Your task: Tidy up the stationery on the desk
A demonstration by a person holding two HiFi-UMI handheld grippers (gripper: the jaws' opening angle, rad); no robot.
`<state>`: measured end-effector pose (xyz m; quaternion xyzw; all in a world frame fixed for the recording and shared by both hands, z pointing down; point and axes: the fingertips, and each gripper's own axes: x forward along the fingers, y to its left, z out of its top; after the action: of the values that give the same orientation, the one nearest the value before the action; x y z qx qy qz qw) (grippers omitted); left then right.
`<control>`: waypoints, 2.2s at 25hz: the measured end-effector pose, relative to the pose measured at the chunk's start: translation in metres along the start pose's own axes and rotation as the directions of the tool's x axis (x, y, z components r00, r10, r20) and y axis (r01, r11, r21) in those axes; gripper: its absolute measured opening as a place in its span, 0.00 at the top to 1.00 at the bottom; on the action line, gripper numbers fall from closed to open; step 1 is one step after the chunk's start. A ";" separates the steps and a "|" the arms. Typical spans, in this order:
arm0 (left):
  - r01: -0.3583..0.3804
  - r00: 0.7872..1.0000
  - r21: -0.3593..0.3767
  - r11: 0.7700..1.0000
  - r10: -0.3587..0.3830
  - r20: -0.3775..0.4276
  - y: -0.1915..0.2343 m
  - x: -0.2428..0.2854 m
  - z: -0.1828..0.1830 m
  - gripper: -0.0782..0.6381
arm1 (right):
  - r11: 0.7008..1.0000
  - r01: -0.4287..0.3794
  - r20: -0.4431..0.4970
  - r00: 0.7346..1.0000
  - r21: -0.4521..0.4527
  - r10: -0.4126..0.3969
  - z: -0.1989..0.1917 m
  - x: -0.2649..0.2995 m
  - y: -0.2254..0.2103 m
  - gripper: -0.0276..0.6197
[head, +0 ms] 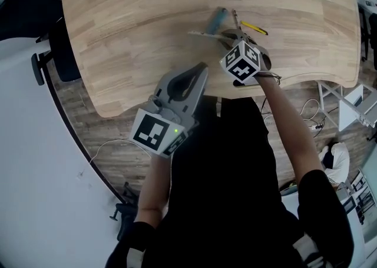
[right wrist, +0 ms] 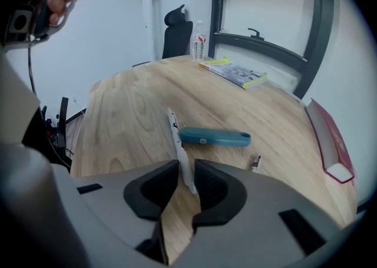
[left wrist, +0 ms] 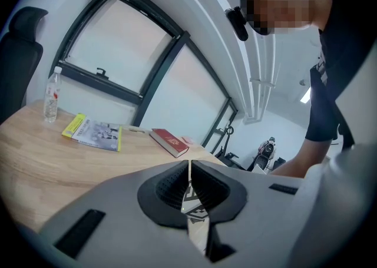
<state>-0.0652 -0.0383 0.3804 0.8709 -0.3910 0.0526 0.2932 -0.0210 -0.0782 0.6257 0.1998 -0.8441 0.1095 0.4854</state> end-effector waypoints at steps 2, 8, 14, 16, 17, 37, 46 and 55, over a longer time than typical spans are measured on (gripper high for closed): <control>0.002 1.000 0.000 1.000 -0.002 0.000 0.000 0.000 0.000 0.84 | 1.000 0.003 -0.005 1.000 -0.002 -0.003 -0.001 0.001 0.001 0.82; -0.001 1.000 0.002 1.000 0.001 0.003 -0.002 -0.003 0.000 0.84 | 1.000 -0.001 -0.017 1.000 0.021 0.002 -0.002 -0.001 0.012 0.85; 0.002 1.000 0.006 1.000 -0.002 0.013 -0.004 -0.007 0.002 0.84 | 0.991 0.013 0.012 1.000 0.130 -0.015 0.001 -0.008 0.023 0.86; 0.004 1.000 0.008 1.000 -0.004 0.017 -0.005 -0.009 0.002 0.84 | 0.979 0.012 0.026 1.000 0.204 -0.018 0.003 -0.009 0.025 0.86; 0.004 1.000 0.009 1.000 -0.005 0.018 -0.005 -0.009 0.002 0.84 | 0.969 0.012 0.034 0.999 0.245 -0.021 0.004 -0.010 0.026 0.86; -0.015 0.999 0.001 1.000 0.015 0.043 0.000 -0.043 -0.006 0.84 | 0.595 0.059 0.058 0.983 0.802 -0.176 0.019 0.002 0.045 0.86; -0.031 0.999 -0.002 1.000 0.031 0.040 0.005 -0.060 -0.015 0.84 | 0.537 0.070 0.040 0.981 0.841 -0.190 0.028 0.017 0.052 0.86; -0.034 0.999 -0.003 0.999 0.035 0.042 0.007 -0.066 -0.015 0.84 | 0.530 0.057 0.053 0.980 0.846 -0.190 0.039 0.021 0.056 0.81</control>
<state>-0.1132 0.0088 0.3748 0.8646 -0.4121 0.0388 0.2849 -0.0850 -0.0479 0.6249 0.4745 -0.7030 0.4520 0.2763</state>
